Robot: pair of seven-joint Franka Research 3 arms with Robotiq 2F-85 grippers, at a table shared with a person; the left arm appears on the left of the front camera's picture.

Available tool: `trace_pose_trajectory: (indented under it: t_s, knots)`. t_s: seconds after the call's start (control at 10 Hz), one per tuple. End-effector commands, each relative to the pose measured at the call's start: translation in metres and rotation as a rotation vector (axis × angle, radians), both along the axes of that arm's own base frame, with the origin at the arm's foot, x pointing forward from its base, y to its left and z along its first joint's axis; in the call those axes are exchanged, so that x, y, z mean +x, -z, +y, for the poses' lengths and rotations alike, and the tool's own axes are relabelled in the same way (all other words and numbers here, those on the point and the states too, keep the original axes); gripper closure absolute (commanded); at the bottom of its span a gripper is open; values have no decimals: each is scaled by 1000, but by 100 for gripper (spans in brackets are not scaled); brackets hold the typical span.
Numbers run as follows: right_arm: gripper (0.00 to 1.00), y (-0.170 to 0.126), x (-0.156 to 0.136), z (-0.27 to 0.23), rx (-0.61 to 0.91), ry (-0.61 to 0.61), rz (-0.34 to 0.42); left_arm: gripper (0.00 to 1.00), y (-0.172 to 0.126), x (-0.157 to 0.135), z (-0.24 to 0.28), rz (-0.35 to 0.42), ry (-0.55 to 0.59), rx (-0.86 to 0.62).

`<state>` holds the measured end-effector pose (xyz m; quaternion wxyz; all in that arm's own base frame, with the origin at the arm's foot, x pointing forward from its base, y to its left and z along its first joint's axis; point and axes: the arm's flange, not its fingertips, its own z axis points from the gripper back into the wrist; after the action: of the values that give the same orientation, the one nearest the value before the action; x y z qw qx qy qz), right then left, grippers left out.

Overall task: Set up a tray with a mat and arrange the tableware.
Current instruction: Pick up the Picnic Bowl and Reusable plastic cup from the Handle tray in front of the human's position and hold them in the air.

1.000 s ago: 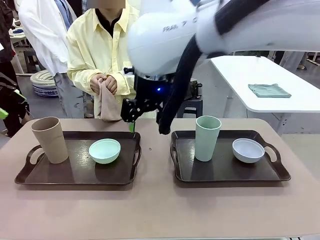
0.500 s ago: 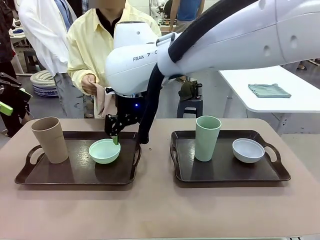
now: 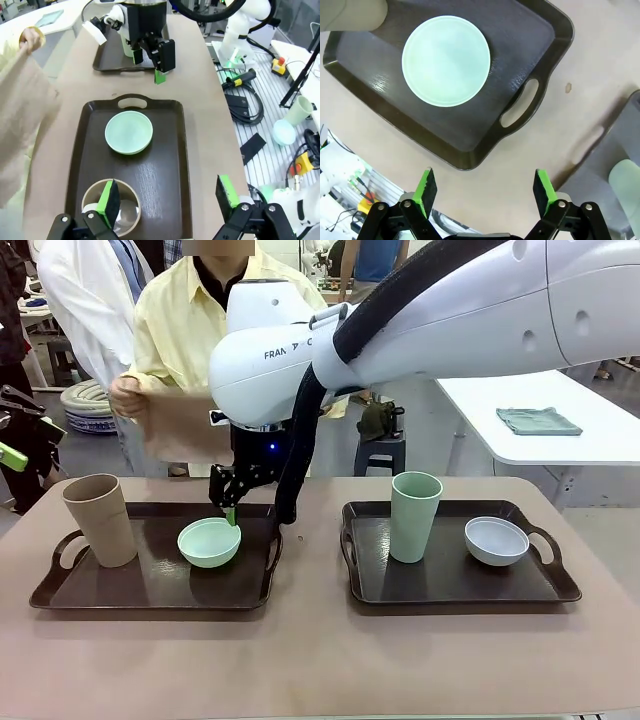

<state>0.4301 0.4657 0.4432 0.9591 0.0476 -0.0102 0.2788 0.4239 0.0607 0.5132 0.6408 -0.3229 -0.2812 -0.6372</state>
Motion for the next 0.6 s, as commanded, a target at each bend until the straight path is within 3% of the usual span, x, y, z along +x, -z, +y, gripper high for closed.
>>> trace_pose_trajectory:
  t_s: [0.0, 0.3, 0.5]
  knots:
    - [0, 1, -7, -6, 1, -8, 9, 0, -1, -1, 0, -9, 2, -11]
    - [0, 4, 3, 6, -13, -27, 16, 0, 0, 0, 1, 0, -2, 0]
    - [0, 16, 10, 16, -32, -27, 18, 0, 36, 12, 4, 38, 15, -23]
